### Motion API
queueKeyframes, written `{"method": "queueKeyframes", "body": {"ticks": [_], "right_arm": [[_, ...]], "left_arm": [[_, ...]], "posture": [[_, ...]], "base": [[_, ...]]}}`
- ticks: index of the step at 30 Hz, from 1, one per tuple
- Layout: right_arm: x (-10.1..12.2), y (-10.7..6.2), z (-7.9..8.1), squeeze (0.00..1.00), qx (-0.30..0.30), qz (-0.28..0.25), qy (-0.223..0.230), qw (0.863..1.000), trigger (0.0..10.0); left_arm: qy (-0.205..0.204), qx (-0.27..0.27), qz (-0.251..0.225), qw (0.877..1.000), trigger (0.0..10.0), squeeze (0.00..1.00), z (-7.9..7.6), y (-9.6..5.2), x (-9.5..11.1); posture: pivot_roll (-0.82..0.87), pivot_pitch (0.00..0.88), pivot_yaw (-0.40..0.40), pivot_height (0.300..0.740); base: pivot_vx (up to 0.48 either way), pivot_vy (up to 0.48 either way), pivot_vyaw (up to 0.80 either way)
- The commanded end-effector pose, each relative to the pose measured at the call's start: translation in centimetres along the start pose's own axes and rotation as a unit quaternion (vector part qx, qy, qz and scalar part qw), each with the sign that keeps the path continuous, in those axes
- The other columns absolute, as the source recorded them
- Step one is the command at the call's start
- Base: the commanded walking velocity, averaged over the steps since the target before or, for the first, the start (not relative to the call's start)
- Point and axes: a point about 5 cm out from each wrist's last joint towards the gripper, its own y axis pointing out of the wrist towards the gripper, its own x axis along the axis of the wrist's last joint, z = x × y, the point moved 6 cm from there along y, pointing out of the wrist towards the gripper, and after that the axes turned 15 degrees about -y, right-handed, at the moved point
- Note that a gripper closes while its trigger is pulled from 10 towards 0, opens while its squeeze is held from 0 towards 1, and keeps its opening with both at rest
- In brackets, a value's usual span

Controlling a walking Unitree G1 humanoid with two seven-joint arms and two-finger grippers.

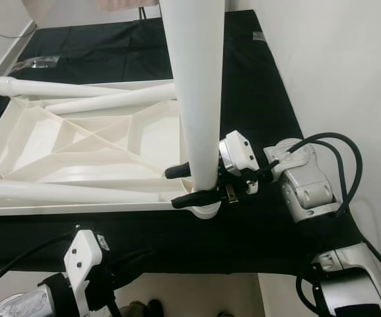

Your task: Building children table

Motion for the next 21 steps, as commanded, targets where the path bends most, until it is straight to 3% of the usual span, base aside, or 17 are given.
{"method": "queueKeyframes", "body": {"ticks": [1, 5, 21], "right_arm": [[-4.4, 1.2, 3.5, 0.0, 0.028, 0.038, 0.135, 0.99, 10.0], [-4.3, 1.5, 2.1, 0.0, -0.012, 0.029, 0.171, 0.985, 10.0], [-6.1, 2.3, 2.1, 0.0, -0.079, 0.059, 0.232, 0.968, 10.0]], "left_arm": [[-0.004, 0.003, 0.016, 1.0, 10.0, 0.0, 0.2, -0.3, -0.6], [-0.004, 0.003, 0.016, 1.0, 10.0, 0.0, 0.2, -0.2, -0.6], [-0.008, 0.002, 0.014, 1.0, 10.0, 0.0, 0.0, -0.2, -0.5]], "posture": [[0.11, 0.288, 0.09, 0.74], [0.11, 0.29, 0.09, 0.74], [0.1, 0.301, 0.086, 0.74]], "base": [[0.0, 0.0, 0.0], [0.0, 0.0, 0.0], [0.0, 0.0, 0.0]]}}
